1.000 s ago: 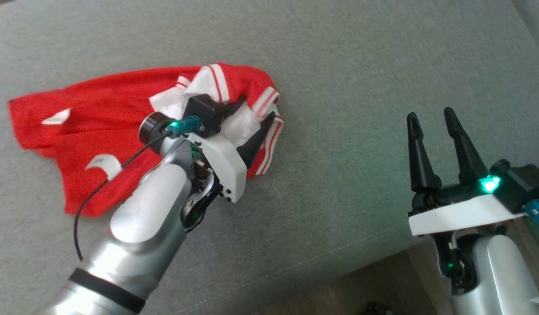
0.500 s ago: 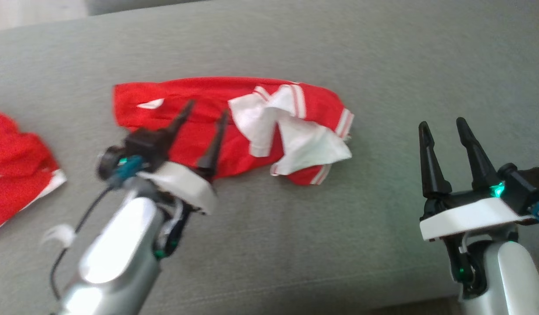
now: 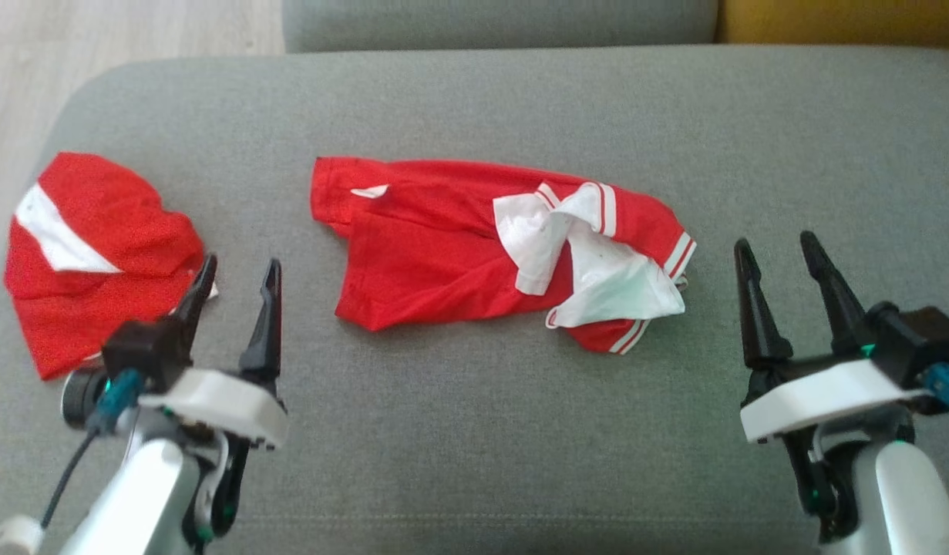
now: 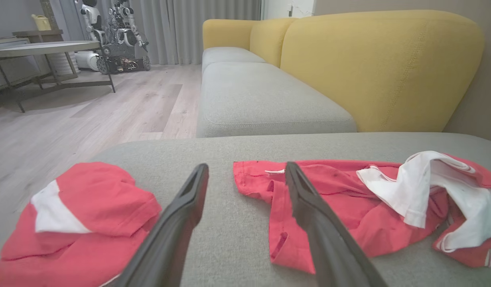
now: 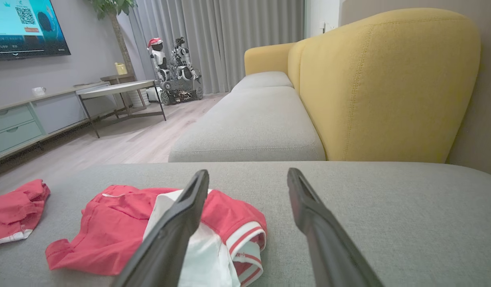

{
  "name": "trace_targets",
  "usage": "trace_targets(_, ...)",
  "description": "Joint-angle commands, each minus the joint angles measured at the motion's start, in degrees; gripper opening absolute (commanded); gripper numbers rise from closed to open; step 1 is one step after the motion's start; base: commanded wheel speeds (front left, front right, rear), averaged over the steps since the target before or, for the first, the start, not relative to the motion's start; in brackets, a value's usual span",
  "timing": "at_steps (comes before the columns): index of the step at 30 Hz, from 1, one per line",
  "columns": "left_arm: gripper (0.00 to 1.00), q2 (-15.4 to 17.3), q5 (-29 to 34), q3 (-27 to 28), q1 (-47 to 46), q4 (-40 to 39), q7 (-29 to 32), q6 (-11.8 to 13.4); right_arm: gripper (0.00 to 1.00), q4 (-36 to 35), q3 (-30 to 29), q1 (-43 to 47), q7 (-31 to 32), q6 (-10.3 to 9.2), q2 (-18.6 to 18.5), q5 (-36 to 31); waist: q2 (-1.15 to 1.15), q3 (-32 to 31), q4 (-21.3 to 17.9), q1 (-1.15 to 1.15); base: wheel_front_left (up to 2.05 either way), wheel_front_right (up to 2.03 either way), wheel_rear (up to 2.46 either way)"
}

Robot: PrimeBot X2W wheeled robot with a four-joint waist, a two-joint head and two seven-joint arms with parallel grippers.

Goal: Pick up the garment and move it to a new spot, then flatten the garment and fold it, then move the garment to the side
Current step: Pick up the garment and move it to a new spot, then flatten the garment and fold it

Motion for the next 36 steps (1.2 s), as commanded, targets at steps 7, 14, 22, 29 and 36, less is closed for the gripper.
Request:
trace_targets(7,1.0,3.75,0.19,2.08,3.6,-6.07,0.3,1.81,1.0,-1.79,0.83,1.56,0.93,-0.04,-0.26,-1.61,0.0,-3.1,0.21,0.0,0.0,0.0,0.0)
trace_targets(14,1.0,4.88,0.39,1.55,6.61,-8.53,1.84,3.12,1.0,-2.49,0.6,4.63,1.71,-0.04,-0.26,-1.63,0.0,-5.63,-0.21,0.0,0.0,0.0,0.0)
trace_targets(22,1.0,5.93,0.29,1.82,8.54,-10.67,2.92,4.54,1.0,-3.54,0.63,6.45,2.37,-0.04,-0.26,-1.84,0.0,-6.63,-0.54,0.0,0.0,0.0,0.0)
trace_targets(29,1.0,6.19,0.08,1.92,8.86,-11.5,3.34,5.16,1.0,-3.87,0.71,6.53,2.6,-0.04,-0.26,-1.85,0.0,-6.58,-0.65,0.0,0.0,0.0,0.0)
trace_targets(36,1.0,6.28,0.06,1.9,8.57,-11.73,3.31,5.49,1.0,-3.82,0.7,6.27,2.6,-0.04,-0.26,-1.78,0.0,-6.39,-0.56,0.0,0.0,0.0,0.0)
